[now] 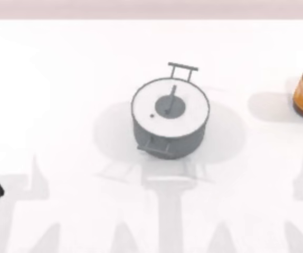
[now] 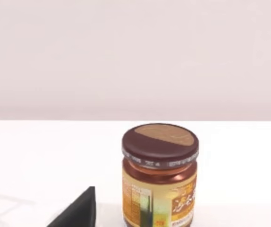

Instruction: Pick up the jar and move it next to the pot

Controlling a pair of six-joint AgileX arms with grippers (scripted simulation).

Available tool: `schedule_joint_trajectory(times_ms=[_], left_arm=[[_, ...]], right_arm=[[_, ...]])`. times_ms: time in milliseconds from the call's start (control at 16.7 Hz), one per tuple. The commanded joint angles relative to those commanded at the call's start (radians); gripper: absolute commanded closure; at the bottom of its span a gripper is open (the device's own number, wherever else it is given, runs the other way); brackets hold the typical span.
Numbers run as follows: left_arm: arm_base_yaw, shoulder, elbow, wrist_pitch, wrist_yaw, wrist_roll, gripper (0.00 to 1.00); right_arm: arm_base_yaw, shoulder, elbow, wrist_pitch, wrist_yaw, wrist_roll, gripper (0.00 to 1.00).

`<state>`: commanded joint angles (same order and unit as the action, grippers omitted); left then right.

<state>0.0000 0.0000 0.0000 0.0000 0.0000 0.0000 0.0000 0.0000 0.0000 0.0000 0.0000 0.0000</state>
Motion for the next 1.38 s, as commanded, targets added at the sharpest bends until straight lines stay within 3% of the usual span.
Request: schedule_joint_trajectory(times_ms=[300, 600, 900, 1380], left_arm=[[0.0, 0.0, 0.0, 0.0, 0.0, 0.0, 0.0], [0.0, 0.0, 0.0, 0.0, 0.0, 0.0, 0.0], [0.0, 0.0, 0.0, 0.0, 0.0, 0.0, 0.0], [0.0, 0.0, 0.0, 0.0, 0.0, 0.0, 0.0]], right_arm=[[-0.008, 0.055, 0.039, -0.052, 0.007, -0.001, 0.0], [-0.032, 0.315, 0.262, -0.27, 0.026, -0.008, 0.0], [-0.052, 0.707, 0.671, -0.55, 0.04, -0.028, 0.0], [-0.051, 1.471, 1.512, -0.994, 0.039, -0.09, 0.0]])
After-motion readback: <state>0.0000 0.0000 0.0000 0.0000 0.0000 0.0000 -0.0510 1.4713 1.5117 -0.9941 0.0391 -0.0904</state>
